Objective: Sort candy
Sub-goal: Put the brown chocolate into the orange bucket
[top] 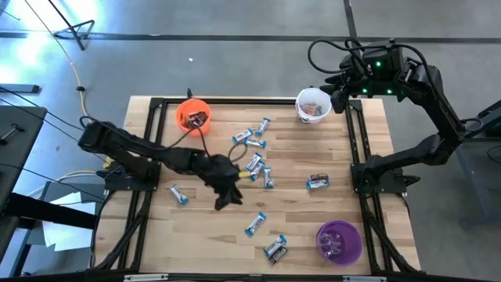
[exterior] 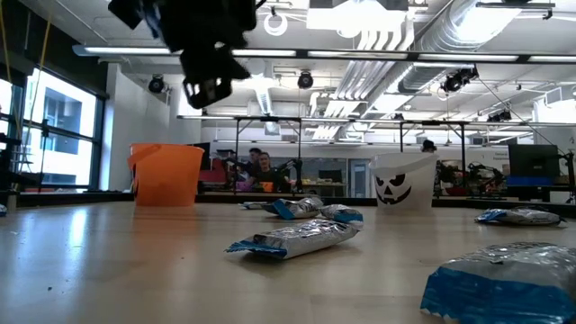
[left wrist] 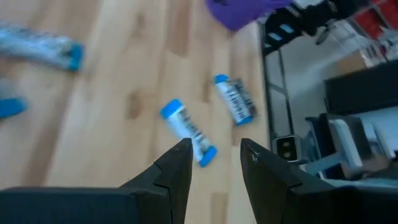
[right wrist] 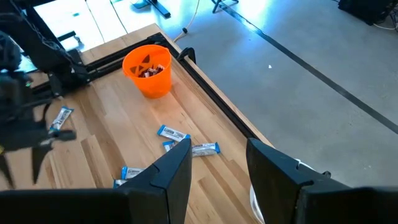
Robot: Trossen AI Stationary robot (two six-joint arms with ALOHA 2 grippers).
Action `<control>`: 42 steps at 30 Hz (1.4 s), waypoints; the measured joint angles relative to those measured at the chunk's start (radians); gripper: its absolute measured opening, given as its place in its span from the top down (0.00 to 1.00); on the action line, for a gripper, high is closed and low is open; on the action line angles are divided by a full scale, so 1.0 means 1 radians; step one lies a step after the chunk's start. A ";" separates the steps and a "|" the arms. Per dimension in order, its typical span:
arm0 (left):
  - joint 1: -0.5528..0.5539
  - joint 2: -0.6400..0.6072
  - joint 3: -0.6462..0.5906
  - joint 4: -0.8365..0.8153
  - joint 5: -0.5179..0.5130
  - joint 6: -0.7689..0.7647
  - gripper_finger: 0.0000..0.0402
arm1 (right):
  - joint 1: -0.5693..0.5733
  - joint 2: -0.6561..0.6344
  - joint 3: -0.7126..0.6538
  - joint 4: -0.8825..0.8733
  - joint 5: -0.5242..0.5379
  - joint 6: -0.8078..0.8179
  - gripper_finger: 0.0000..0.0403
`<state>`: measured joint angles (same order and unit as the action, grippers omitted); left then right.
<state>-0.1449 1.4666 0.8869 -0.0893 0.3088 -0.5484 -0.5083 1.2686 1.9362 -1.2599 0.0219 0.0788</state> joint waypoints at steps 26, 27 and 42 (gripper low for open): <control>-0.207 0.539 0.808 -0.412 -0.238 0.015 0.70 | 0.000 0.000 0.000 0.000 0.000 0.000 0.63; -0.211 0.548 0.818 -0.419 -0.238 0.007 0.70 | 0.000 0.000 0.000 0.000 0.000 0.000 0.63; -0.263 0.667 0.842 -0.299 -0.226 -0.068 0.70 | 0.000 0.000 0.000 0.000 -0.001 0.000 0.63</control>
<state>-0.4079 2.1338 1.7288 -0.3882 0.0827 -0.6164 -0.5085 1.2686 1.9360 -1.2594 0.0213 0.0788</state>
